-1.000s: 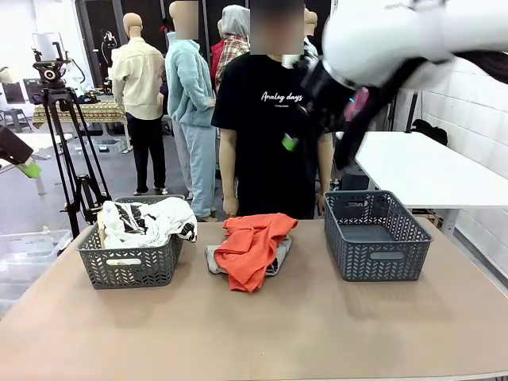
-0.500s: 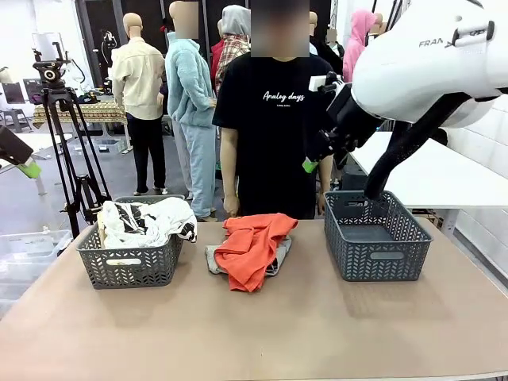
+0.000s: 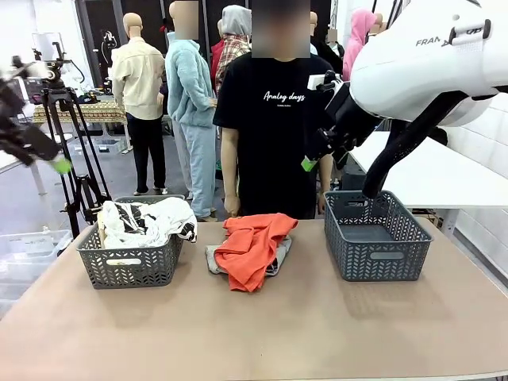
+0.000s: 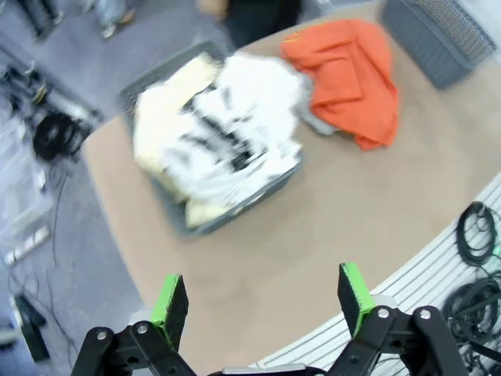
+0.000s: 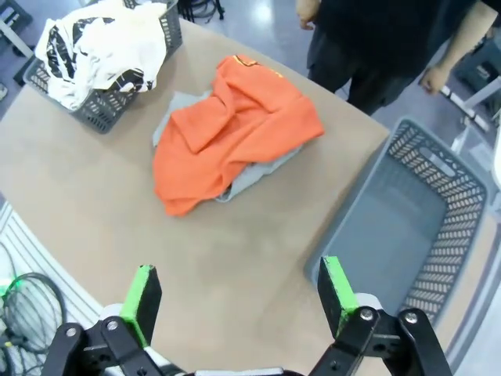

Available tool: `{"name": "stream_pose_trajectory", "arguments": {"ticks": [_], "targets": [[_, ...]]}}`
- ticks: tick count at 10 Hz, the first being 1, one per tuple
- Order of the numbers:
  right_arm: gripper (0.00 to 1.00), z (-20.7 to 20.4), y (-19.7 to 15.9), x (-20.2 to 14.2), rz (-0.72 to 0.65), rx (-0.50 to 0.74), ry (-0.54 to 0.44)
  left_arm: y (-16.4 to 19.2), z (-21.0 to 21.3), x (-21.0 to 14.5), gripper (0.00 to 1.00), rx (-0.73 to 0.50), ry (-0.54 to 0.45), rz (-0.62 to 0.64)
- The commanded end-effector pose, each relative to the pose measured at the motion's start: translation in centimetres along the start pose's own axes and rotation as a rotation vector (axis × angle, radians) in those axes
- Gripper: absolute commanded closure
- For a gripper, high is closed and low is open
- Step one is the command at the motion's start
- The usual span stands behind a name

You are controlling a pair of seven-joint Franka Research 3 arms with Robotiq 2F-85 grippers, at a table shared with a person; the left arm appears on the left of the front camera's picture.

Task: Sort the tops and bottoms.
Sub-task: Lift clothes from the center of the table with your left hand.

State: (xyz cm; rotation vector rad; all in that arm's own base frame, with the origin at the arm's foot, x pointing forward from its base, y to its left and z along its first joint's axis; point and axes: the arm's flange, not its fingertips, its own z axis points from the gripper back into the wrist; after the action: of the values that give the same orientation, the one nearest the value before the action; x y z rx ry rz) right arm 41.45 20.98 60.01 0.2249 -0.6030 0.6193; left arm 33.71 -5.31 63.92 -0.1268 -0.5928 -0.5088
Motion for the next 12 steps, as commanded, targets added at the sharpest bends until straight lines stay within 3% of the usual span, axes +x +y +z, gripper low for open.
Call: {"name": "stream_pose_trajectory", "arguments": {"ticks": [1,3,4,5,8,10,12], "targets": [[0.00,0.1,0.0,-0.6,-0.004,0.001,0.009,-2.0,-5.2,3.9,0.00,-0.143,-0.025,-0.104],[0.00,0.1,0.0,-0.6,-0.004,0.001,0.009,-3.2,-8.4,4.8,0.00,-0.189,-0.094,-0.086],[0.00,0.1,0.0,-0.6,-0.004,0.001,0.009,-1.1,-5.4,3.0,0.00,-0.108,-0.121,-0.030],[0.00,0.1,0.0,-0.6,-0.004,0.001,0.009,-5.5,-8.1,4.6,0.00,-0.148,-0.044,-0.089],[0.00,0.1,0.0,-0.6,-0.004,0.001,0.009,-4.5,-8.2,4.7,0.00,-0.139,-0.067,-0.071],[0.00,0.1,0.0,-0.6,-0.004,0.001,0.009,-5.6,-13.2,7.9,0.00,-0.258,-0.079,-0.213],[0.00,0.1,0.0,-0.6,-0.004,0.001,0.009,-6.5,-20.3,13.5,0.00,-0.317,0.004,-0.371]]}}
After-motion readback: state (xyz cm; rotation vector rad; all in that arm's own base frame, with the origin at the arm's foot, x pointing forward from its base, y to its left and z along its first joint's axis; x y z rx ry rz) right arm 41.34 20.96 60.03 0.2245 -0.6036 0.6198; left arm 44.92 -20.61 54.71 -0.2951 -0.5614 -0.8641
